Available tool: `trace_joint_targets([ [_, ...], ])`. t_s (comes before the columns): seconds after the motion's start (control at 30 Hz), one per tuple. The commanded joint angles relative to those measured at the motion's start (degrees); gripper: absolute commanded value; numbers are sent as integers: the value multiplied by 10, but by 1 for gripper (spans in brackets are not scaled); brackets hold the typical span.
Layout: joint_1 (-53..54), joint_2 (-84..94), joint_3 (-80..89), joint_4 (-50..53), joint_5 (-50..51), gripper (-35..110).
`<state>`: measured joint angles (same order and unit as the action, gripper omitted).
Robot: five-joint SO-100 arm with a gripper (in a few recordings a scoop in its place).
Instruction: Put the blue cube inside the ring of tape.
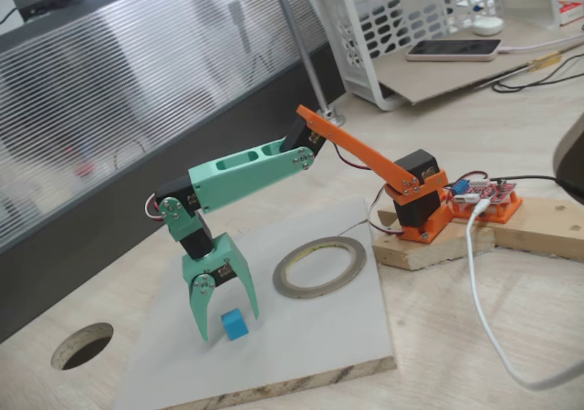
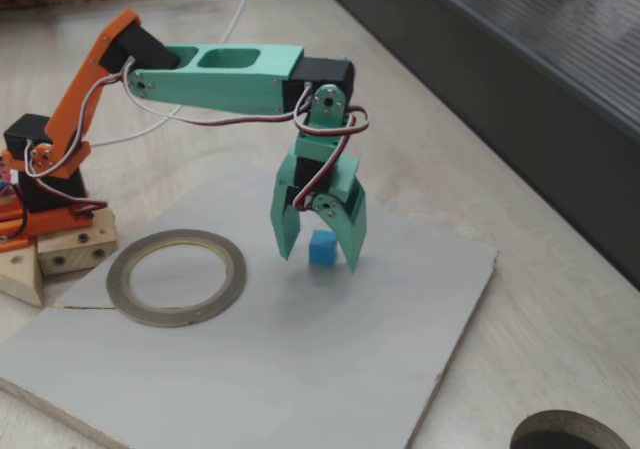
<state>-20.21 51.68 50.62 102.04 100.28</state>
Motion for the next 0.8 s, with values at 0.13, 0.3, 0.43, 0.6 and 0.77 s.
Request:
trace_joint_targets([
  [0.13, -3, 6, -5, 7, 7, 56],
  [0.3, 2, 15, -5, 7, 7, 56],
  [0.43, 1, 15, -5, 7, 7, 56],
  [0.6, 2, 15, -5, 7, 7, 56],
  [0.77, 2, 15, -5, 7, 7, 56],
])
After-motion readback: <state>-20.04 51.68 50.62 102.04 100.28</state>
